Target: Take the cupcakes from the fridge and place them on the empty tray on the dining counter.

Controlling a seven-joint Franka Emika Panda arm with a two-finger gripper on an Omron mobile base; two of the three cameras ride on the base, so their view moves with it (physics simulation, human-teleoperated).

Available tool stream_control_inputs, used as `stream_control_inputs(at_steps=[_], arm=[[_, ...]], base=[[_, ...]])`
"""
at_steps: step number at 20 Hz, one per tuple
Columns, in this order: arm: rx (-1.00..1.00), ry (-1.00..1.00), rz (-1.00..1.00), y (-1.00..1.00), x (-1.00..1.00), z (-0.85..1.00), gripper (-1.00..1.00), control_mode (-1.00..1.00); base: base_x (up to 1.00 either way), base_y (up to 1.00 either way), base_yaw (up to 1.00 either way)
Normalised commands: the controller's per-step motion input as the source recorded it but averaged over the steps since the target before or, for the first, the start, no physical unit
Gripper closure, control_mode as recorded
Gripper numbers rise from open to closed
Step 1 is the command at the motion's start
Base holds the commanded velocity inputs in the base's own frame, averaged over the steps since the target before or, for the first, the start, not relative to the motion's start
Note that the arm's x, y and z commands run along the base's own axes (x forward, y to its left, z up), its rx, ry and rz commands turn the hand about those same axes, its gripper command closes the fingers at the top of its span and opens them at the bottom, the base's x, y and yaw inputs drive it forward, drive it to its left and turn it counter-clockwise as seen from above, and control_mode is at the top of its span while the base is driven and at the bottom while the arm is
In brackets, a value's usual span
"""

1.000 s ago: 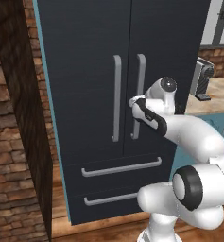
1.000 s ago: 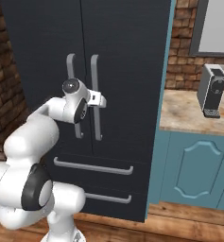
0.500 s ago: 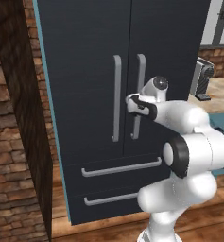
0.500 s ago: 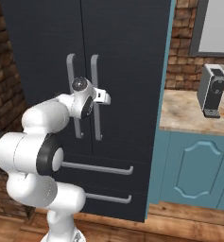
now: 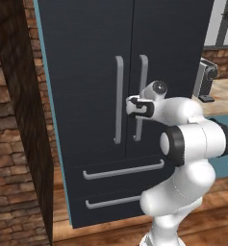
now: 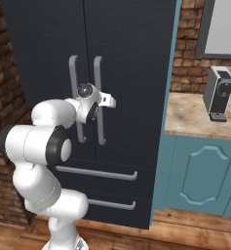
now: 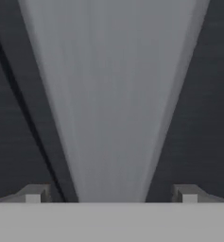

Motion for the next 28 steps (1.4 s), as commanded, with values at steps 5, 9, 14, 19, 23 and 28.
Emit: stream_control_inputs(at_steps=[5,9,14,19,23,28], arm=[[0.09,0.18,-0.10,-0.61,0.13,-0.14,1.00,-1.00],[0.30,0.27,-0.16,-1.00,-0.90,-0.04,1.00,-1.00],[0.29,0.06,-0.04,-1.00,-1.00,0.00,1.00,-1.00],[0.23,0.00,-0.02,-1.00,-1.00,0.01,1.00,-1.00],[0.14,0.00,-0.10,-0.99,-1.00,0.29,-1.00,-1.00],[0.06,-0.06,-0.18,-0.30,-1.00,0.26,-1.00,-1.00]], base=[[0.00,0.00,0.00],[0.00,0.00,0.00],[0.00,0.00,0.00],[0.00,0.00,0.00],[0.00,0.00,0.00],[0.00,0.00,0.00]])
